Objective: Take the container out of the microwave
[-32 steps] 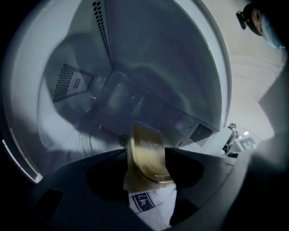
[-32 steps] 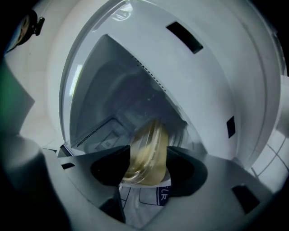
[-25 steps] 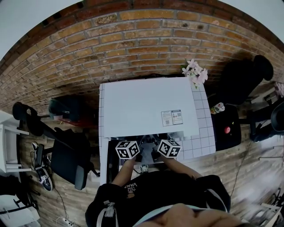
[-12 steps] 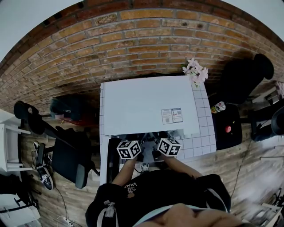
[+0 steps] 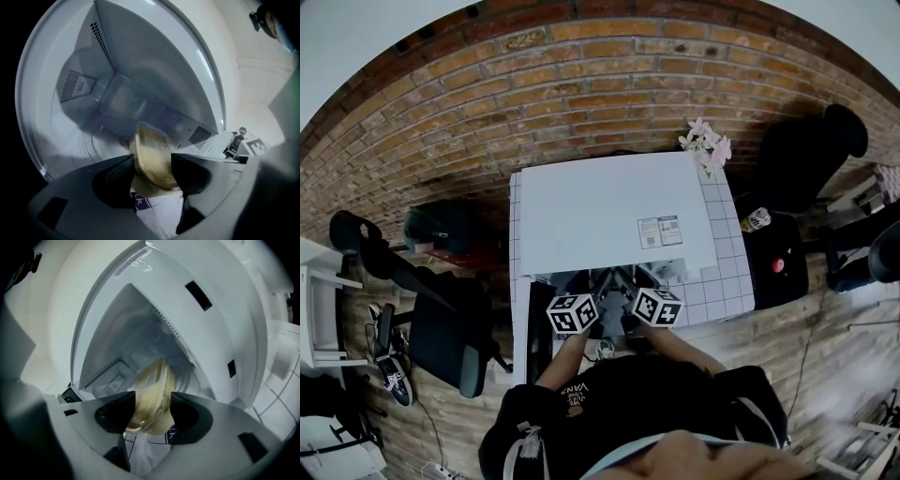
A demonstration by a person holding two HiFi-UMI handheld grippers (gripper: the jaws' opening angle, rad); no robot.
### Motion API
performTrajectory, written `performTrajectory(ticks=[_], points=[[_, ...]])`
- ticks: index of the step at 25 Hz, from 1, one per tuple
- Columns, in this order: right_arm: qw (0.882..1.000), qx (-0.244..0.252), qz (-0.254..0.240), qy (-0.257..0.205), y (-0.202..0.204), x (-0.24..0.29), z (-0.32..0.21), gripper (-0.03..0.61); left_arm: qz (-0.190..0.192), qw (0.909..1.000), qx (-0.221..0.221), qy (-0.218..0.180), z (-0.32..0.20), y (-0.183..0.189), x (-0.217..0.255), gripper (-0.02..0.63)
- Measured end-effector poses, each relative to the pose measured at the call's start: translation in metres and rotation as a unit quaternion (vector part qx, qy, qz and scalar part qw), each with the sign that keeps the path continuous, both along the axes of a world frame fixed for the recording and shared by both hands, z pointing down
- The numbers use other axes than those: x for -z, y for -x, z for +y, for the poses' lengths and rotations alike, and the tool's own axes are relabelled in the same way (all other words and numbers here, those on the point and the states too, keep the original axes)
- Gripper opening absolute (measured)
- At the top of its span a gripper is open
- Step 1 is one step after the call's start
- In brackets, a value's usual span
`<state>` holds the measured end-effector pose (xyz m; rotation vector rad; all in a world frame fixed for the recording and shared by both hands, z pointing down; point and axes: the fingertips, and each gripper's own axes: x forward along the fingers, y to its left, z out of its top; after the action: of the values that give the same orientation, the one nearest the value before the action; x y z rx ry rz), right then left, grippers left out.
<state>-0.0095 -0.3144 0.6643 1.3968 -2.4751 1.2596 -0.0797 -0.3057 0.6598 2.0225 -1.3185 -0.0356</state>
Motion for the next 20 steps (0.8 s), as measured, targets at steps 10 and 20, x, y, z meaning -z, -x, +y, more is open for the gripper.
performTrajectory(ticks=[10, 20], points=[[1.000, -0.014, -0.002, -0.016, -0.001, 0.011, 0.028, 0.225, 0.002, 0.9999, -0.011, -0.011, 0.027, 0.000, 0.010, 0.250], [0.999, -0.033, 0.004, -0.033, -0.004, 0.018, 0.062, 0.225, 0.008, 0.9993, -0.027, -0.022, 0.062, -0.002, 0.016, 0.250]])
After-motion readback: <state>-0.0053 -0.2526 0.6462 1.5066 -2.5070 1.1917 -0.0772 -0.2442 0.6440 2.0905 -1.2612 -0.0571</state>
